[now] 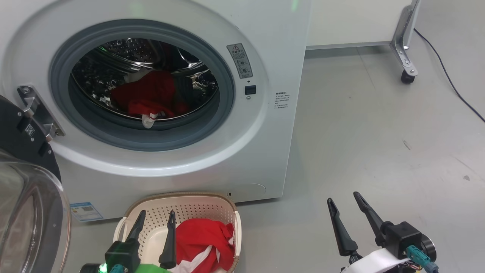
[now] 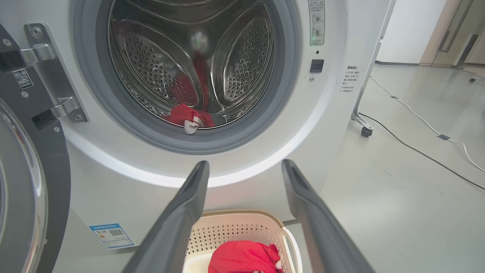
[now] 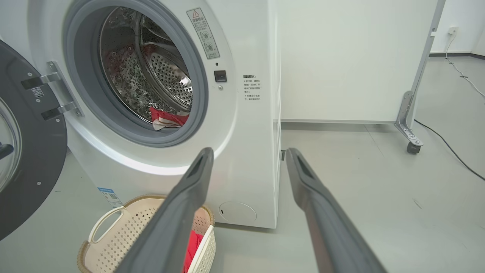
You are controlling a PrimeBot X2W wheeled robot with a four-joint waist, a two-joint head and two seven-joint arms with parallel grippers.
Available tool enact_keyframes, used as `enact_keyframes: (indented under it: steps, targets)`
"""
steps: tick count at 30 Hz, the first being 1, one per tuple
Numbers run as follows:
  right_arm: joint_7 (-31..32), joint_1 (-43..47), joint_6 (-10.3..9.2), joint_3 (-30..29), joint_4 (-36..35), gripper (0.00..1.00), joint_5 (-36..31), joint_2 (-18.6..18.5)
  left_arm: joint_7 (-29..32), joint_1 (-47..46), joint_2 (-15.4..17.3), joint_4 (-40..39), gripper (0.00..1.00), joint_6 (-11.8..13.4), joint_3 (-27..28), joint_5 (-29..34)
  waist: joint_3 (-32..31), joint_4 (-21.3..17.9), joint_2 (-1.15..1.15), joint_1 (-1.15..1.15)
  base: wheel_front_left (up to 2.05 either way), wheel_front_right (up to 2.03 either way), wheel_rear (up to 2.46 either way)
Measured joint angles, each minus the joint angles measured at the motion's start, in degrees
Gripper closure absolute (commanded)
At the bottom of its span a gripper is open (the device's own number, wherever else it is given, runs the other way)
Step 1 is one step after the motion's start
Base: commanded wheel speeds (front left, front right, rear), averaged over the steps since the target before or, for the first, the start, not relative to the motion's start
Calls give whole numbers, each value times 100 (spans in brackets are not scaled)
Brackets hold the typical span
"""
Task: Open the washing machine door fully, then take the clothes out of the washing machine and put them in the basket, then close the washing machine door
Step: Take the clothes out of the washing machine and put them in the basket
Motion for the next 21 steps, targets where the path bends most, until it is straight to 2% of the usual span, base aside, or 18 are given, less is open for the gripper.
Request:
enact_keyframes:
  steps: [21]
  targets:
    - [0, 85, -45, 113, -79, 0, 0, 4, 163, 392, 16, -505, 0, 76, -5, 153, -12, 18, 0, 0, 0, 0, 0]
